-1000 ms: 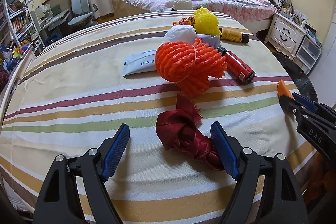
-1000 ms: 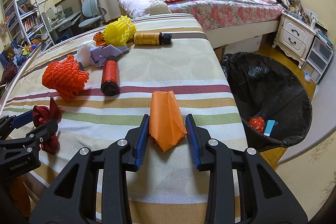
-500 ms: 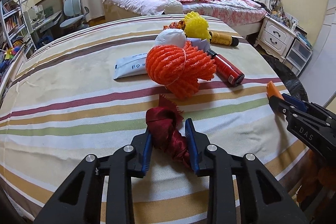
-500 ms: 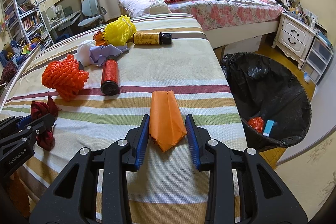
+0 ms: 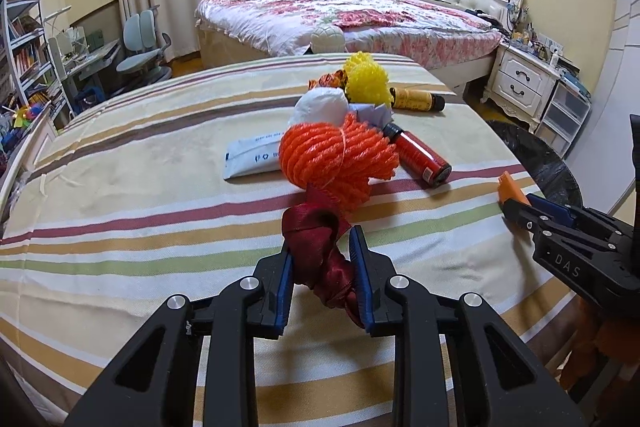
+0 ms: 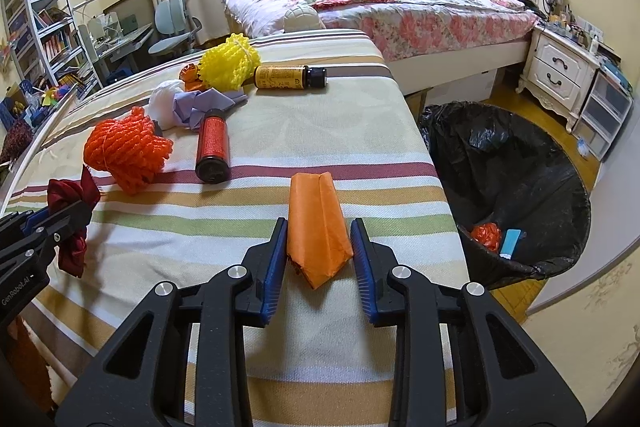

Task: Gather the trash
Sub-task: 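Carry the cloth and paper over the black bin and open both grippers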

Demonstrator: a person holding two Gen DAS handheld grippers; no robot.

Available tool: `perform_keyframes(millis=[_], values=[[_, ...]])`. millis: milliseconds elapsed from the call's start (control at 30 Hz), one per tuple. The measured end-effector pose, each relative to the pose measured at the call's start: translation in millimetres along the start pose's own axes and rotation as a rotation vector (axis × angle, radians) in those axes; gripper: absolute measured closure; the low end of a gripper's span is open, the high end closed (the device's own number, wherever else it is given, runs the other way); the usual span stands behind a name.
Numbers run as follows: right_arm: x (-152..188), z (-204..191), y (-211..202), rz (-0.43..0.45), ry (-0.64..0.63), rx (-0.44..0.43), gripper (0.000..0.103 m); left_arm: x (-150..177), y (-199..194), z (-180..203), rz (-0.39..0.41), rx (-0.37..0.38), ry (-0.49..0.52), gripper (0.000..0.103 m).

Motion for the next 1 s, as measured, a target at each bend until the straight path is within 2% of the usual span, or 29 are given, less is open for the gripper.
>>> perform_keyframes(millis=[233, 467, 733, 1000], values=[[-6, 2, -7, 0.022, 0.013, -0.001, 0.073, -10, -5, 11, 0.042, 0.021, 0.017, 0.076], [-20, 21, -21, 0.067, 0.036, 0.033, 0.073, -26, 0, 37, 0.074, 0.077, 0.046, 0.076], [-38, 81, -32, 0.119, 0.098, 0.148, 0.072, -52, 20, 90, 0.094, 0.182, 0.083, 0.076], [-46, 143, -24, 0.126, 0.159, 0.244, 0.072, -72, 50, 155, 0.108, 0.256, 0.162, 0.076]])
Point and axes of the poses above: each gripper's, at about its wrist camera, not at the fingertips, and y roughly the way its jaws point, z to its right, x to its underside, the point moved 3 cm from there along y, roughly the way its jaws point, and after that the axes turned 9 degrees about z, right-handed, at the moved point
